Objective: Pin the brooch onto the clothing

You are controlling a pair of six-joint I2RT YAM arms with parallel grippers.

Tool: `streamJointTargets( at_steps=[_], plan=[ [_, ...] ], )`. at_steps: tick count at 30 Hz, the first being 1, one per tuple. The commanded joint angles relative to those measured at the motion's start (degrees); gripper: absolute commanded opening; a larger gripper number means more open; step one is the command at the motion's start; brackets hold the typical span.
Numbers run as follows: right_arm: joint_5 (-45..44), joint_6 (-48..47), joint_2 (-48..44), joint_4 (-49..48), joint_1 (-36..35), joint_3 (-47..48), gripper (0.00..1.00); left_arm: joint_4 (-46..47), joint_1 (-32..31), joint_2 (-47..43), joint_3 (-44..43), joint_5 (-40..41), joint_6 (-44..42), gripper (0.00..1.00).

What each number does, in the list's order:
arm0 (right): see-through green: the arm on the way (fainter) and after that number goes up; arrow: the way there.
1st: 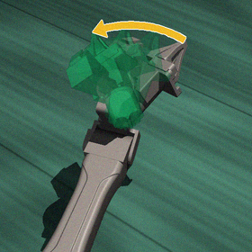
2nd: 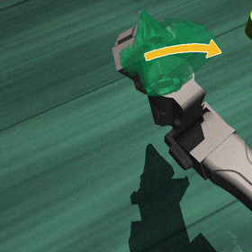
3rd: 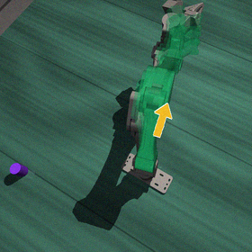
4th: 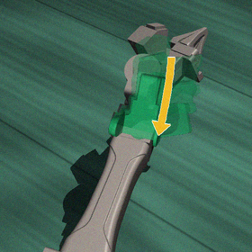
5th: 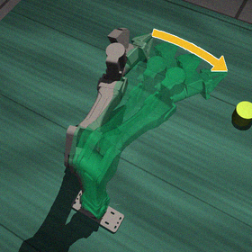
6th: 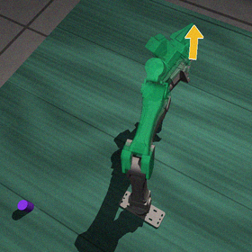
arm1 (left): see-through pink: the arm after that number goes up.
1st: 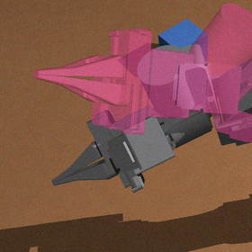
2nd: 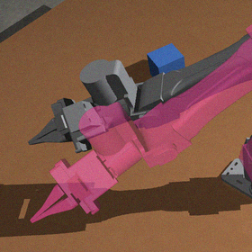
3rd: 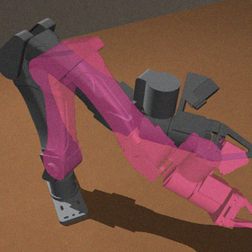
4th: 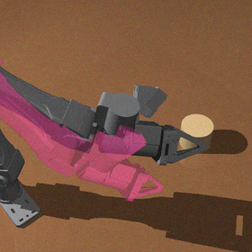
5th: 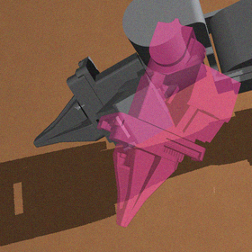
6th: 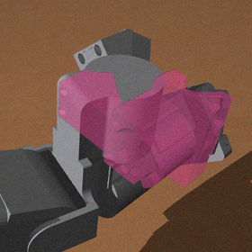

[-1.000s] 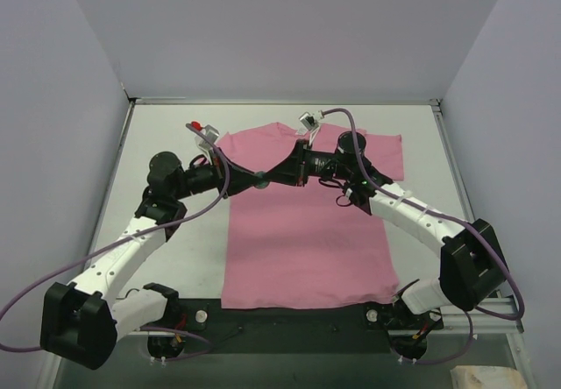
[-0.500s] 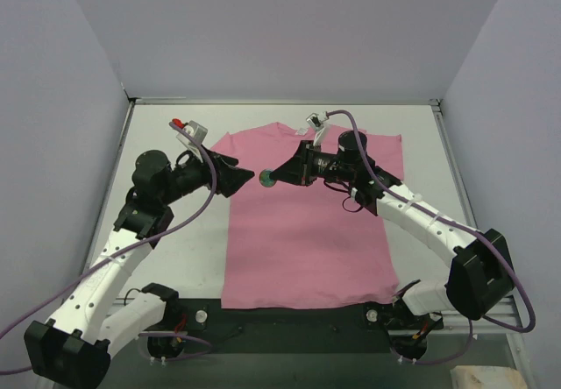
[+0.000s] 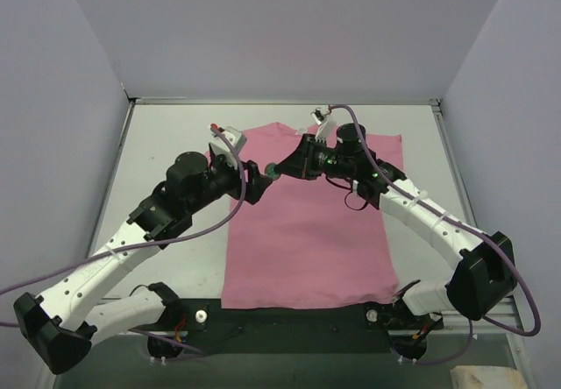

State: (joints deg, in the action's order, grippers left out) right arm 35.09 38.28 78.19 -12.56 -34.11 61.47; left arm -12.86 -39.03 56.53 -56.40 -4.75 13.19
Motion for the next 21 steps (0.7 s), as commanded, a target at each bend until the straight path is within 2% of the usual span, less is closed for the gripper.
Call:
streamJointTargets(
  at_steps=[1, 9, 16, 21],
  plan=[
    [-5.4, -0.2, -2.0, 5.8, 0.4, 4.0, 0.00, -2.7, -6.8, 3.2, -4.6, 16.5, -5.7, 0.86],
    [-6.6, 4.2, -0.8, 8.2, 1.7, 5.1, 0.00, -2.3, -15.5, 11.7, -8.5, 27.8, -9.3, 0.85],
    [-6.5, 4.7, -0.4, 9.4, 2.5, 5.7, 0.00, 0.0, -17.7, 16.2, -9.8, 31.7, -11.6, 0.79],
    [-6.4, 5.0, -0.1, 9.8, 2.6, 5.7, 0.00, 2.2, -18.0, 17.9, -10.4, 33.3, -12.3, 0.70]
  ],
)
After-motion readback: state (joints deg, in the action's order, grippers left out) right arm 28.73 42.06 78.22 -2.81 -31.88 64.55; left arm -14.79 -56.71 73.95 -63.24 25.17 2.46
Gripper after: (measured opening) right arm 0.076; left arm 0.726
